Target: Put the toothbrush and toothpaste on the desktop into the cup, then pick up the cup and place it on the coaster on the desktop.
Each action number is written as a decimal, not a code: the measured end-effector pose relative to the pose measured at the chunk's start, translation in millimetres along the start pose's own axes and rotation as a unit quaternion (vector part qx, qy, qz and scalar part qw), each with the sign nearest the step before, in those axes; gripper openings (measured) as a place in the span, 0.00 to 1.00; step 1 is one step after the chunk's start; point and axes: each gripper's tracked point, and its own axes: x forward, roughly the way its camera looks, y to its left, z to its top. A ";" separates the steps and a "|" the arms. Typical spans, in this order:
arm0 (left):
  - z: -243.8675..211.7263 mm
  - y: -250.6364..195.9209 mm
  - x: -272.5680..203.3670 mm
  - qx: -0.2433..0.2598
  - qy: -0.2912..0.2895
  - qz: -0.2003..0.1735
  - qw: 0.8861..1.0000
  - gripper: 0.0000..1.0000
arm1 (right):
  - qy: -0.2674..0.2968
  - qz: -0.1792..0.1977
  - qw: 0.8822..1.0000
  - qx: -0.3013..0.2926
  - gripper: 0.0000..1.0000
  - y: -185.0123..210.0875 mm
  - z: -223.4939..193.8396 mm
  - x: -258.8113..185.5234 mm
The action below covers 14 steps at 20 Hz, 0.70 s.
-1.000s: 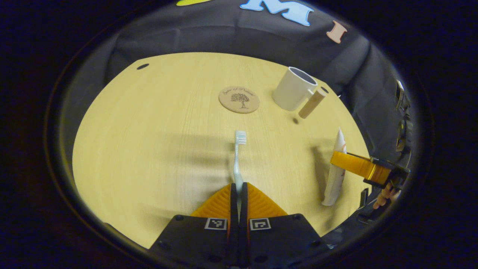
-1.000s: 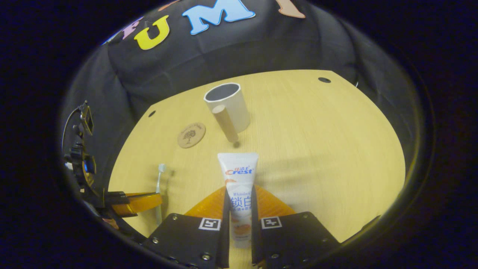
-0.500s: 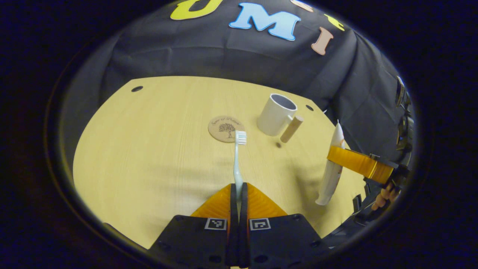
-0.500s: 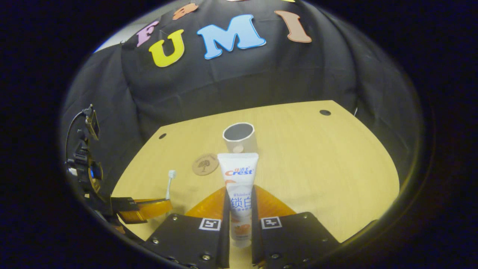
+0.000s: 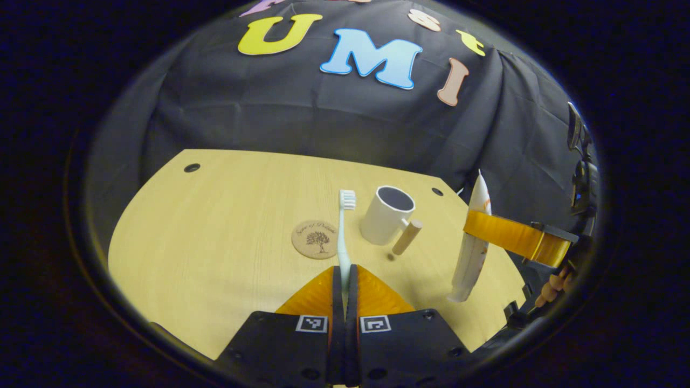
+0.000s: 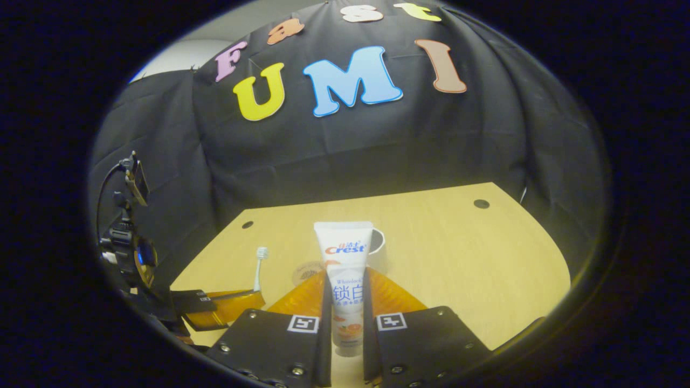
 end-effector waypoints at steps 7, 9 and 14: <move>56.6 -7.4 1.3 0.021 -0.085 -0.010 0.996 0.08 | -0.054 0.012 0.998 -0.004 0.24 3.4 37.8 22.2; 70.0 -9.7 0.8 0.028 -0.106 -0.013 0.994 0.08 | -0.070 0.012 0.997 0.003 0.24 1.3 47.3 26.7; 92.2 -14.1 4.0 0.048 -0.135 -0.015 0.990 0.08 | -0.111 0.011 0.994 0.014 0.24 -5.8 84.9 45.7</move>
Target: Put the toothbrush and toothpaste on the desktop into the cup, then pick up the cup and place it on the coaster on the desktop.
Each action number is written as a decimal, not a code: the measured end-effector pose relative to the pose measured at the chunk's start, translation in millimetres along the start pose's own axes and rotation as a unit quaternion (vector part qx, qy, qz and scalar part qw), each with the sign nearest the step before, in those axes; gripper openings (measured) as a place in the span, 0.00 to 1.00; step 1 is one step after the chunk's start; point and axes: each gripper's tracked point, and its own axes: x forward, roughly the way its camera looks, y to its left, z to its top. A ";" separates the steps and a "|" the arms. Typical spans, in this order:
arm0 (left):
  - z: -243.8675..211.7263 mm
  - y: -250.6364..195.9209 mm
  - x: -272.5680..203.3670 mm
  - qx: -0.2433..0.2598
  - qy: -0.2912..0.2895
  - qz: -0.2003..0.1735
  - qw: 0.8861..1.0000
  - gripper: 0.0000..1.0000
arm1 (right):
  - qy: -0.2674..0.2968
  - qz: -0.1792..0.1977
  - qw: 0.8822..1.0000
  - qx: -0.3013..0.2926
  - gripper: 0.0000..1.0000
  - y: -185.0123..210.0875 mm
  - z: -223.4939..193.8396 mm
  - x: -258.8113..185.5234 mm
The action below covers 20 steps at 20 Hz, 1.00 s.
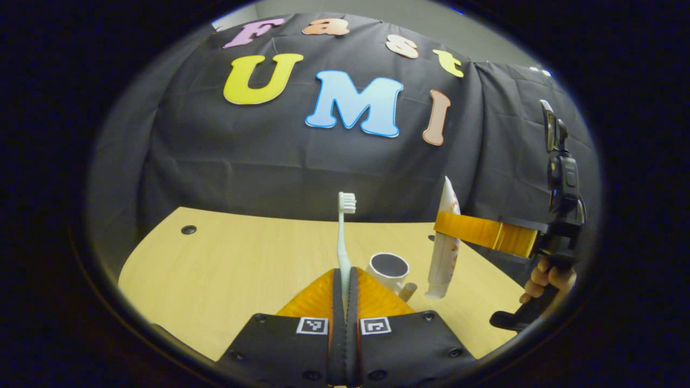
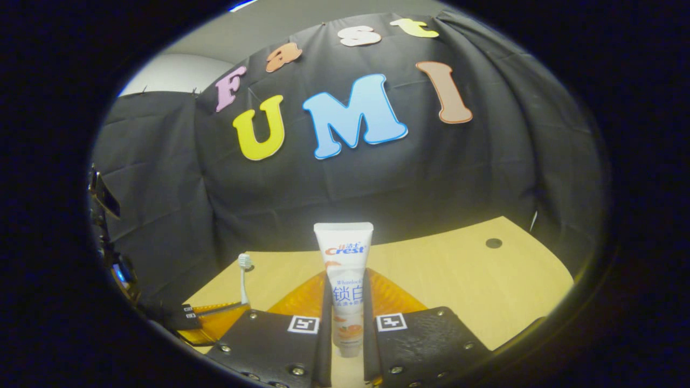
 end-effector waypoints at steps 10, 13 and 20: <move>43.3 -9.2 2.4 -0.005 -0.067 -0.004 0.998 0.07 | -0.046 -0.002 0.998 -0.037 0.24 -7.8 13.5 55.4; 48.1 -10.7 -3.6 -0.002 -0.074 -0.005 0.997 0.07 | -0.042 -0.004 0.998 -0.042 0.24 -10.0 7.5 67.8; 54.8 -15.7 -10.2 -0.006 -0.074 -0.006 0.997 0.08 | -0.007 -0.013 0.999 -0.044 0.24 -18.9 -25.4 98.0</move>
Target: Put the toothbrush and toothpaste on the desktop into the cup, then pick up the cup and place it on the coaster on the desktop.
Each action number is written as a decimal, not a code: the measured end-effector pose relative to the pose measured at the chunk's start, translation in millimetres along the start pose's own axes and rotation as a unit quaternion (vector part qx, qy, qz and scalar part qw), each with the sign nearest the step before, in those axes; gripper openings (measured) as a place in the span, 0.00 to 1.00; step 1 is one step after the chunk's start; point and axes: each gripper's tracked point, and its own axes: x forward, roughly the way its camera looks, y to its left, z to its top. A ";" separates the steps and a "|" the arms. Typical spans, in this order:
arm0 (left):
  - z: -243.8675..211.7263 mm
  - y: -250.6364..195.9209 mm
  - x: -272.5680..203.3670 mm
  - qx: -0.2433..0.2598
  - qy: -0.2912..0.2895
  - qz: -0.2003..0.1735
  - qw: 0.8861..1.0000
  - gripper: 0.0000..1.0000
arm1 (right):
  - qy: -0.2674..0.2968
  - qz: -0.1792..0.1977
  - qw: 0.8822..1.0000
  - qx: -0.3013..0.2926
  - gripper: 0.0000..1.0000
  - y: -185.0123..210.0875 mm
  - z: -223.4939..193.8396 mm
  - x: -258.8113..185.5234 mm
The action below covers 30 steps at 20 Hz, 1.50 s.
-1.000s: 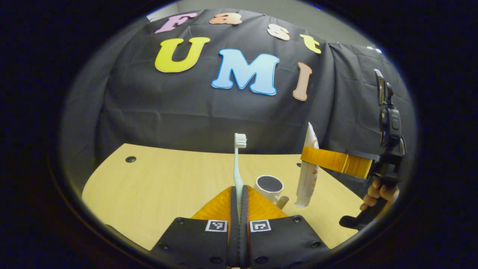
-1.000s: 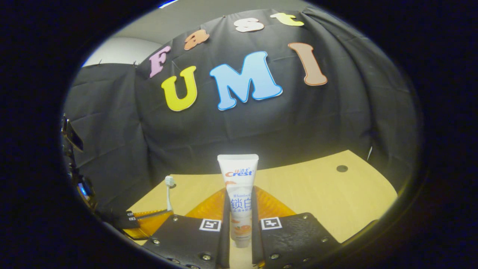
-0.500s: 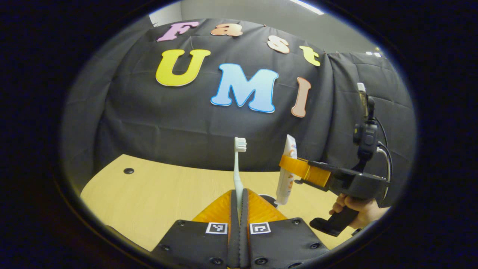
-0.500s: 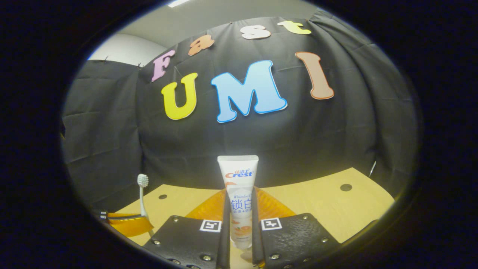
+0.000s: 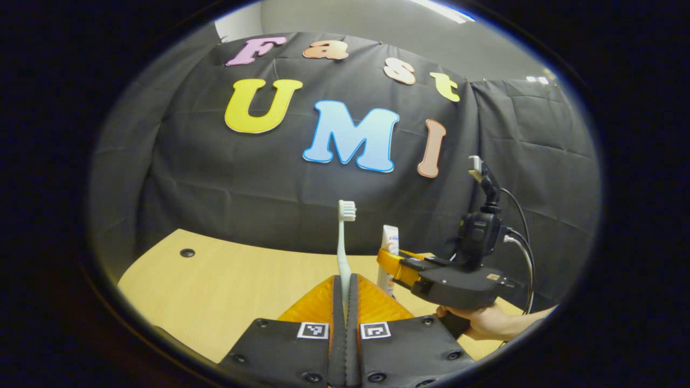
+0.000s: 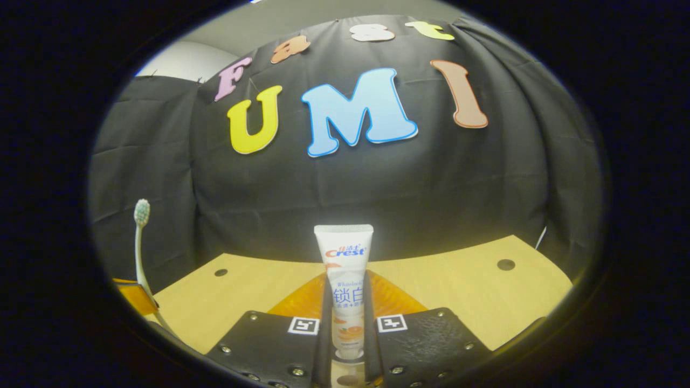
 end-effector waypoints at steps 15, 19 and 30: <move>-14.5 3.0 3.2 -0.022 0.019 0.009 1.000 0.07 | 0.101 0.005 0.993 -0.062 0.40 2.8 -53.3 -17.2; -16.5 2.6 3.6 -0.021 0.019 0.004 1.000 0.07 | 0.078 0.010 0.993 -0.089 0.58 9.7 -40.4 -26.6; -17.2 -5.1 13.6 -0.016 0.013 -0.021 1.000 0.07 | 0.011 -0.028 0.999 -0.027 0.72 -16.8 23.2 -99.0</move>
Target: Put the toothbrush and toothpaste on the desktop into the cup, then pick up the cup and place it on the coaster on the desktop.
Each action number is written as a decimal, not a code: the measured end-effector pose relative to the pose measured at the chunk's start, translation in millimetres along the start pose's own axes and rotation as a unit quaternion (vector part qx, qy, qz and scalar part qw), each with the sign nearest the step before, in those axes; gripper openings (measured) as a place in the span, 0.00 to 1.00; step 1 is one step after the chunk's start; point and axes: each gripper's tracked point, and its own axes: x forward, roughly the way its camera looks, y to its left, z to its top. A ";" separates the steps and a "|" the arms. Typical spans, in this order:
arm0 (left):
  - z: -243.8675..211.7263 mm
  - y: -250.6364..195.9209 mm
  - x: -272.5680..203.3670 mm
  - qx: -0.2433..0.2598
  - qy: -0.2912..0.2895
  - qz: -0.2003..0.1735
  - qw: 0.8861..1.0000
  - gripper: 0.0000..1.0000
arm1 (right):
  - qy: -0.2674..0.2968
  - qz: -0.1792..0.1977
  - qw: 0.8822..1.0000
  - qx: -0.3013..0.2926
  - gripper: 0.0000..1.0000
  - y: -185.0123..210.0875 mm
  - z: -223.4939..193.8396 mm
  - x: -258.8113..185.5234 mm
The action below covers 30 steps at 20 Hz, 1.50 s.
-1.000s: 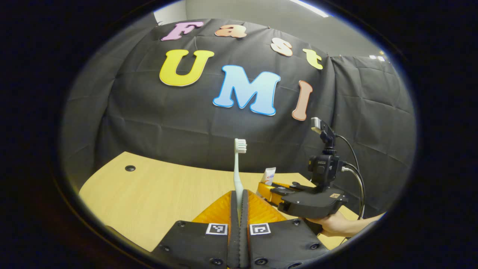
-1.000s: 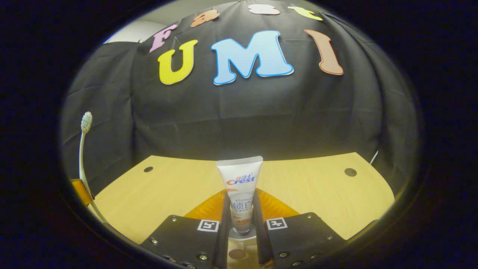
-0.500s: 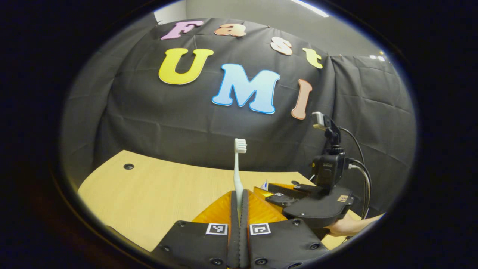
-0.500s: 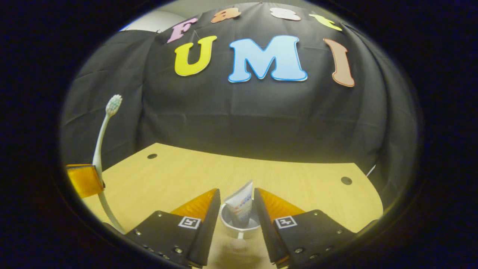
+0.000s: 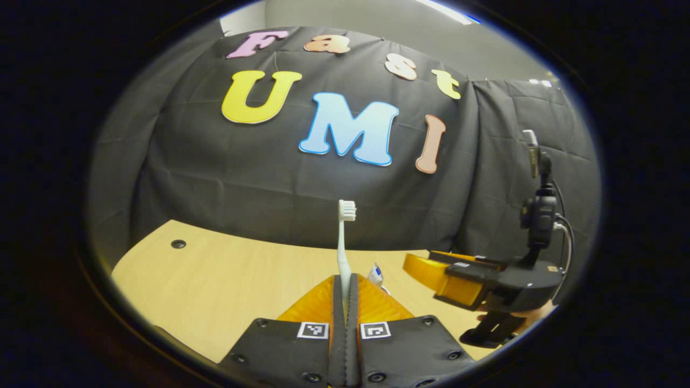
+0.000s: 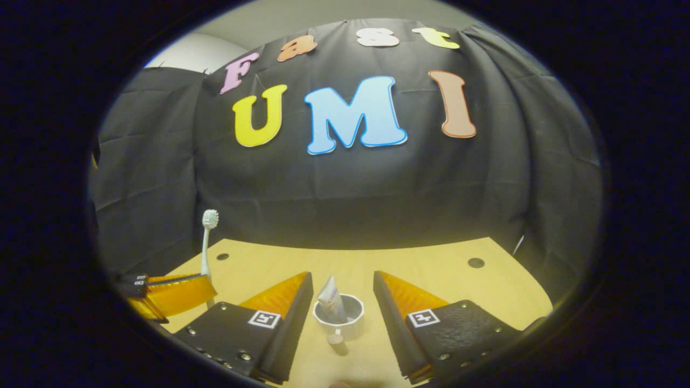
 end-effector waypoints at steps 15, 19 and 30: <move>11.8 -21.9 66.2 -0.020 -0.047 -0.042 0.998 0.07 | -0.019 -0.054 0.998 0.000 0.71 -46.6 16.8 -73.7; 10.2 -18.6 93.3 -0.032 -0.060 -0.042 0.997 0.07 | -0.011 -0.040 0.999 0.008 0.71 -39.2 13.0 -74.3; -10.3 -18.5 150.8 -0.041 -0.064 -0.039 0.996 0.07 | 0.004 -0.018 1.000 0.008 0.71 -34.4 8.0 -63.5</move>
